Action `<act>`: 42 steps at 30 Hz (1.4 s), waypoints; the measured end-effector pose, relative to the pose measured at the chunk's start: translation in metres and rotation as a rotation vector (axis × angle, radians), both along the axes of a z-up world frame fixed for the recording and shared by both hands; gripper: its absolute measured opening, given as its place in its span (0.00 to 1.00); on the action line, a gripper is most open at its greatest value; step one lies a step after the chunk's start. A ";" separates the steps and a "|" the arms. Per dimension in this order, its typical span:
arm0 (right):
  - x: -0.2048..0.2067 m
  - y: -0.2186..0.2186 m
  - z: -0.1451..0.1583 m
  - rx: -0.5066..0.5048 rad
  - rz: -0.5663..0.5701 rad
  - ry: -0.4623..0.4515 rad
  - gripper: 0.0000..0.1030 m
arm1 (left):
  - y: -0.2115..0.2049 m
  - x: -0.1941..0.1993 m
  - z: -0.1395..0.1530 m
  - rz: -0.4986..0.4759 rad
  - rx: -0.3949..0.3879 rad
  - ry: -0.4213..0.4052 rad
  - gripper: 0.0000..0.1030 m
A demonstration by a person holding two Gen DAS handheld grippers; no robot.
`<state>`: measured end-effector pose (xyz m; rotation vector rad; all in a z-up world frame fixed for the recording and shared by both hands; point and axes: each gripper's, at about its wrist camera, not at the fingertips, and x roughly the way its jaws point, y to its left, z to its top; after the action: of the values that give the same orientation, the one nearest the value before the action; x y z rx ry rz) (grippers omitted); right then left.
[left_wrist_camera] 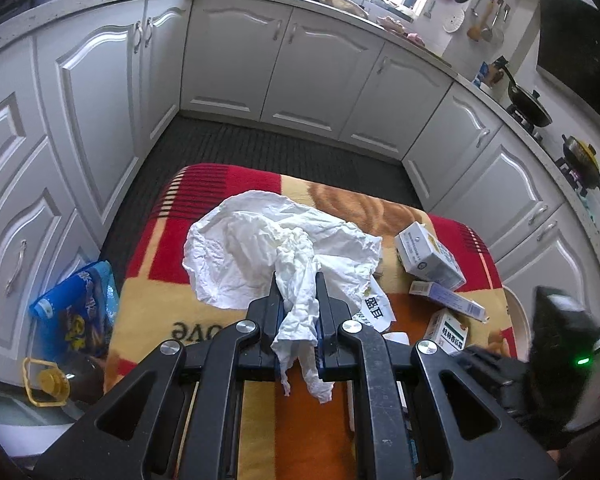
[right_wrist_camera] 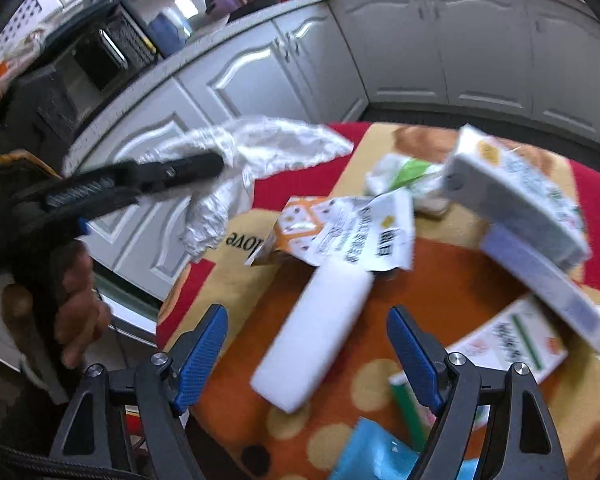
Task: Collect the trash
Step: 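Grasp the white tissue with the left tool while the right tool grasps a white sponge, then carry tissue and sponge to the beige bucket and release both inside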
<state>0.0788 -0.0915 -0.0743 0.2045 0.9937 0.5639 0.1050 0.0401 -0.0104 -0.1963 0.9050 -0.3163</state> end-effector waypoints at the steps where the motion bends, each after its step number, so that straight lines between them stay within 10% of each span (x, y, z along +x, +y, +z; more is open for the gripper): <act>1: 0.002 0.005 -0.006 -0.008 -0.001 0.011 0.63 | 0.001 -0.002 0.000 0.003 0.002 -0.003 0.09; 2: 0.003 0.009 -0.011 -0.010 0.000 0.025 0.47 | 0.003 -0.003 0.001 0.006 0.007 -0.007 0.09; 7: -0.009 -0.002 -0.013 0.043 -0.023 0.012 0.35 | 0.001 -0.017 0.004 0.002 0.024 -0.023 0.09; 22: -0.085 -0.146 0.050 0.114 -0.271 -0.140 0.35 | -0.053 -0.043 0.033 -0.112 -0.018 -0.079 0.09; 42: -0.150 -0.279 0.053 0.021 -0.558 -0.157 0.35 | -0.224 -0.068 0.031 -0.415 -0.002 -0.053 0.09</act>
<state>-0.0712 -0.3709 -0.0217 0.4326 0.7331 0.0773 0.0370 -0.1842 0.0207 0.0014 0.8891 -0.7036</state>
